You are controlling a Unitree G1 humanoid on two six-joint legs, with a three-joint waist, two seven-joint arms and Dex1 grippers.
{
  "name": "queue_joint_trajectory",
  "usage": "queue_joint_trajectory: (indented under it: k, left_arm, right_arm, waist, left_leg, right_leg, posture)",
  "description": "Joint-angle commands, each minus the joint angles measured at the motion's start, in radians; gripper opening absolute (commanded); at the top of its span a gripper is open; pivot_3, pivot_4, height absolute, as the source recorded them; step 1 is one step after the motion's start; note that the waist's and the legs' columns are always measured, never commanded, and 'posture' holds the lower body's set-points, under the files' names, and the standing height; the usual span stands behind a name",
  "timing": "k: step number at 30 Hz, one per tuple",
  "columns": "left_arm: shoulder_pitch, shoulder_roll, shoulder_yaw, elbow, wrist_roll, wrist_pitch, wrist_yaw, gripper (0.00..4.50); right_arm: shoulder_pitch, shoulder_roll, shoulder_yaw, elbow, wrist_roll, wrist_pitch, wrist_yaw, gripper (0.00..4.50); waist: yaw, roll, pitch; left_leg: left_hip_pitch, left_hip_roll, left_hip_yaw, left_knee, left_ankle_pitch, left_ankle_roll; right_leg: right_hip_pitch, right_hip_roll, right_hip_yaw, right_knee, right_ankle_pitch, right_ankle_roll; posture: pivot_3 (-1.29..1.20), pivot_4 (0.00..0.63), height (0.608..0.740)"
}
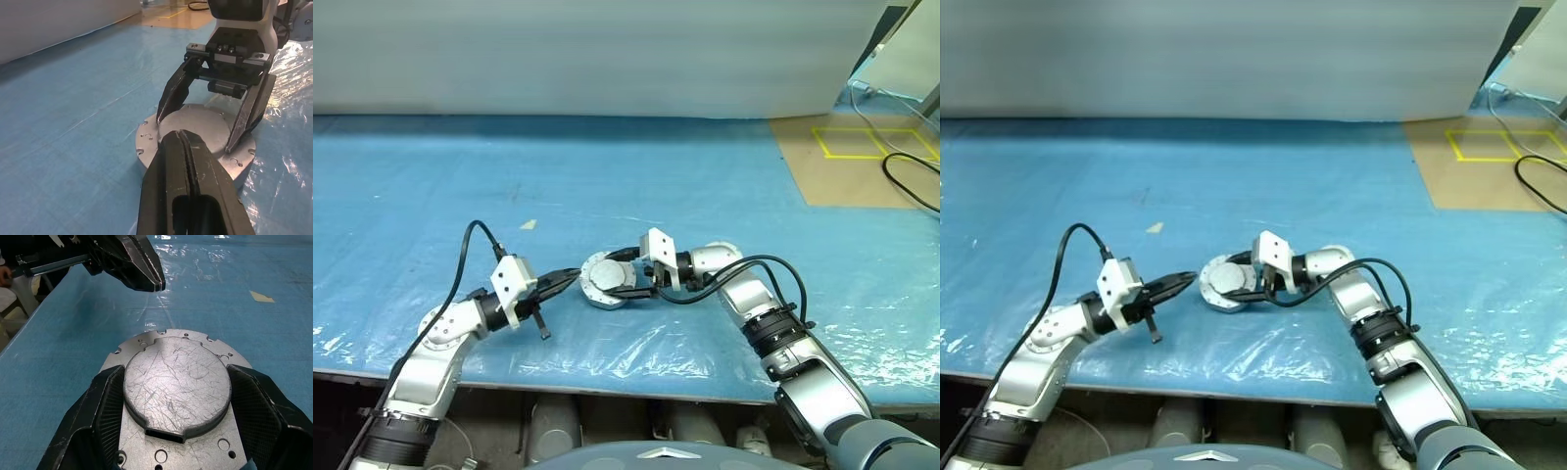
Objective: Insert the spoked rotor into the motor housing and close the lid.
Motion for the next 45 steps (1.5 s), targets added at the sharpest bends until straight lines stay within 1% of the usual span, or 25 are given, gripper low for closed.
queue_joint_trajectory:
  k: [1, 4, 6, 9, 10, 13, 17, 18, 20, 22, 25, 26, 32, 45]
  left_arm:
    - [-0.017, 0.017, 0.0, -0.015, -0.037, 0.058, -0.033, 0.0]
    - [-0.021, 0.02, -0.004, -0.016, -0.039, 0.076, -0.049, 0.6]
    - [-0.028, 0.008, 0.002, -0.017, -0.025, 0.063, -0.033, 1.2]
    - [-0.035, 0.003, 0.003, -0.011, 0.0, 0.057, -0.02, 2.25]
    - [-0.039, 0.001, 0.0, 0.0, 0.014, 0.048, -0.014, 2.46]
    - [-0.054, -0.009, -0.005, 0.028, 0.046, 0.005, -0.004, 2.46]
    - [-0.07, -0.021, 0.008, 0.041, 0.045, -0.006, 0.003, 2.46]
    - [-0.07, -0.021, 0.014, 0.05, 0.051, -0.016, 0.007, 2.29]
    - [-0.056, -0.018, 0.023, 0.052, 0.0, -0.023, -0.045, 1.86]
    - [-0.039, -0.002, 0.012, 0.036, -0.019, -0.014, -0.085, 1.22]
    - [-0.041, -0.006, 0.004, 0.03, -0.013, -0.007, -0.085, 0.2]
    - [-0.048, -0.012, 0.002, 0.04, 0.009, -0.02, -0.069, 0.02]
    - [-0.075, -0.021, -0.009, 0.092, 0.073, -0.045, -0.034, 0.02]
    - [-0.085, -0.029, -0.081, 0.167, 0.141, -0.113, -0.066, 0.02]
  right_arm:
    - [0.03, -0.032, 0.013, 0.053, -0.049, 0.031, -0.01, 2.93]
    - [0.03, -0.033, 0.013, 0.054, -0.05, 0.03, -0.012, 2.93]
    - [0.03, -0.032, 0.013, 0.055, -0.051, 0.029, -0.013, 2.93]
    - [0.03, -0.033, 0.013, 0.058, -0.051, 0.027, -0.013, 2.93]
    - [0.031, -0.033, 0.013, 0.058, -0.052, 0.026, -0.013, 2.93]
    - [0.033, -0.035, 0.014, 0.055, -0.052, 0.025, -0.013, 2.93]
    - [0.041, -0.04, 0.014, 0.044, -0.053, 0.026, -0.012, 2.93]
    - [0.043, -0.041, 0.013, 0.043, -0.052, 0.027, -0.012, 2.93]
    - [0.045, -0.042, 0.011, 0.041, -0.051, 0.029, -0.014, 2.93]
    - [0.048, -0.043, 0.012, 0.039, -0.053, 0.029, -0.015, 2.93]
    - [0.05, -0.043, 0.013, 0.036, -0.053, 0.03, -0.016, 2.93]
    - [0.051, -0.043, 0.014, 0.035, -0.053, 0.031, -0.016, 2.93]
    - [0.056, -0.045, 0.016, 0.028, -0.052, 0.032, -0.016, 2.93]
    - [0.069, -0.054, 0.017, 0.011, -0.052, 0.037, -0.018, 2.93]
  waist:
    - [-0.001, 0.0, 0.0]
    - [-0.001, 0.0, 0.0]
    - [-0.001, 0.0, 0.0]
    - [-0.001, 0.0, 0.0]
    - [-0.001, 0.0, 0.0]
    - [-0.002, 0.0, 0.0]
    - [-0.002, 0.0, 0.0]
    - [-0.002, 0.0, 0.0]
    - [-0.003, 0.001, -0.001]
    - [-0.004, 0.0, -0.001]
    - [-0.003, 0.0, -0.001]
    - [-0.003, 0.0, -0.001]
    - [-0.002, 0.001, -0.001]
    - [0.005, 0.001, -0.001]
  left_leg:
    - [0.0, 0.0, 0.0, 0.0, 0.0, 0.0]
    - [0.0, 0.0, 0.0, -0.001, 0.0, 0.0]
    - [0.0, 0.0, 0.0, -0.002, 0.0, 0.0]
    - [0.0, 0.0, 0.0, -0.002, 0.0, 0.0]
    - [0.0, 0.0, 0.0, -0.002, 0.0, 0.0]
    - [0.0, 0.0, 0.0, -0.004, 0.0, 0.0]
    - [0.001, 0.0, 0.0, -0.004, 0.0, 0.0]
    - [0.001, 0.0, -0.001, -0.005, 0.0, 0.0]
    - [0.001, 0.0, -0.001, -0.006, 0.0, 0.0]
    - [0.001, 0.0, 0.0, -0.007, 0.0, 0.0]
    - [0.0, 0.0, 0.0, -0.008, 0.0, 0.0]
    - [0.0, 0.0, 0.0, -0.008, 0.0, 0.0]
    - [0.001, 0.0, 0.0, -0.008, 0.0, 0.0]
    - [0.0, -0.001, 0.0, -0.009, 0.0, 0.0]
  right_leg:
    - [0.0, 0.0, 0.0, 0.0, 0.0, 0.0]
    - [0.0, 0.0, 0.0, -0.001, 0.0, 0.0]
    - [0.0, 0.0, 0.0, -0.002, 0.0, 0.0]
    - [0.0, 0.0, 0.0, -0.002, 0.0, 0.0]
    - [0.0, 0.0, 0.0, -0.002, 0.0, 0.0]
    - [0.0, 0.0, 0.0, -0.003, 0.0, 0.0]
    - [0.001, 0.0, 0.0, -0.005, 0.0, 0.0]
    - [0.001, 0.0, 0.0, -0.006, 0.0, 0.0]
    - [0.001, 0.0, 0.0, -0.007, 0.0, 0.0]
    - [0.001, 0.0, 0.0, -0.009, 0.0, 0.0]
    - [0.001, 0.0, 0.0, -0.01, 0.0, 0.0]
    - [0.001, 0.0, -0.001, -0.01, 0.0, 0.0]
    - [0.002, 0.0, -0.001, -0.01, 0.0, 0.0]
    - [0.002, -0.001, 0.0, -0.011, 0.0, 0.0]
  posture:
    - [0.0, 0.15, 0.74]
    - [0.0, 0.15, 0.74]
    - [0.0, 0.15, 0.74]
    - [0.0, 0.15, 0.74]
    - [0.0, 0.15, 0.74]
    - [0.0, 0.15, 0.74]
    - [0.0, 0.15, 0.74]
    - [0.0, 0.15, 0.74]
    - [0.0, 0.15, 0.74]
    - [0.0, 0.15, 0.74]
    - [0.0, 0.15, 0.74]
    - [0.0, 0.15, 0.74]
    - [0.0, 0.15, 0.74]
    - [0.0, 0.15, 0.74]
